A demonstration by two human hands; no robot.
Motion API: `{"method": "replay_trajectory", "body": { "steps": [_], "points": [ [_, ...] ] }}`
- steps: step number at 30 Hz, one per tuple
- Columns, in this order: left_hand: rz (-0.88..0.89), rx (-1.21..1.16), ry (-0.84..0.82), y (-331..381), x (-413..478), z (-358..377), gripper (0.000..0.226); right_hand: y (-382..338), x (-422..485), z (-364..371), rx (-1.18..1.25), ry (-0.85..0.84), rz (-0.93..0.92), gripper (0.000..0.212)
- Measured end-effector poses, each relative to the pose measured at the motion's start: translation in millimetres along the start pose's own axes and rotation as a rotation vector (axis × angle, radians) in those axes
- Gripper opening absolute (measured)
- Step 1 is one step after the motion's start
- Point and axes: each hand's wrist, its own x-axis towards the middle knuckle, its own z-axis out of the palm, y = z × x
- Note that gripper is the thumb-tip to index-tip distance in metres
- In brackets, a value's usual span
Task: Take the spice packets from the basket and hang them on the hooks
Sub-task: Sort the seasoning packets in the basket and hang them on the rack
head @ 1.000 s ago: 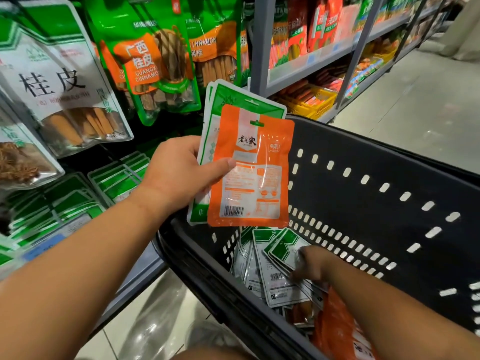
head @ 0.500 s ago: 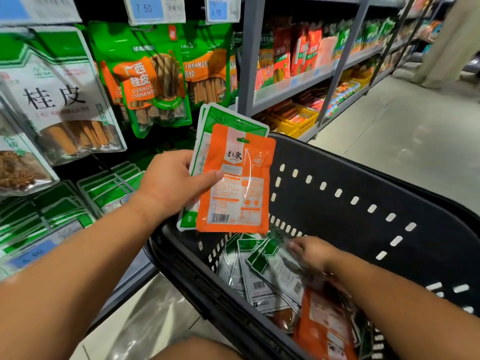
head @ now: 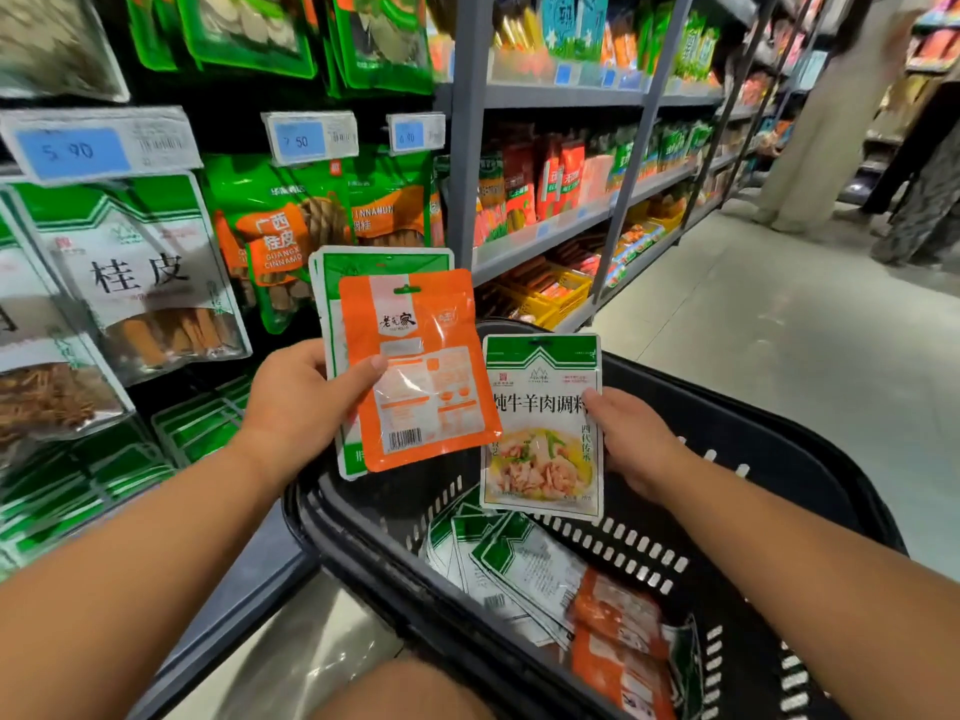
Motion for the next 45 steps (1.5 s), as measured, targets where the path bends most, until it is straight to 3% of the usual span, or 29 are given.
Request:
{"method": "replay_trajectory", "body": {
  "steps": [10, 20, 30, 35, 37, 39, 42, 45],
  "points": [
    [-0.006, -0.085, 0.071, 25, -22, -42, 0.006, -76, -34, 4, 0.270, 0.016, -0.080, 0.030],
    [0.033, -0.126, 0.173, 45, -63, -115, 0.006, -141, -82, 48, 0.448, -0.171, -0.145, 0.029],
    [0.085, -0.143, 0.352, 62, -107, -223, 0.002, -200, -119, 126, 0.484, -0.277, -0.294, 0.031],
    [0.144, -0.117, 0.440, 68, -133, -276, 0.011, -233, -142, 176, 0.548, -0.312, -0.351, 0.052],
    [0.158, -0.113, 0.474, 68, -144, -293, 0.004, -246, -152, 199, 0.583, -0.377, -0.345, 0.046],
    [0.149, -0.104, 0.510, 65, -155, -311, 0.013, -255, -163, 223, 0.599, -0.420, -0.342, 0.030],
    [0.141, -0.081, 0.579, 58, -169, -335, 0.019, -263, -177, 253, 0.530, -0.443, -0.353, 0.057],
    [0.134, -0.077, 0.632, 54, -181, -353, 0.008, -275, -189, 279, 0.488, -0.473, -0.388, 0.036]
  ]
}}
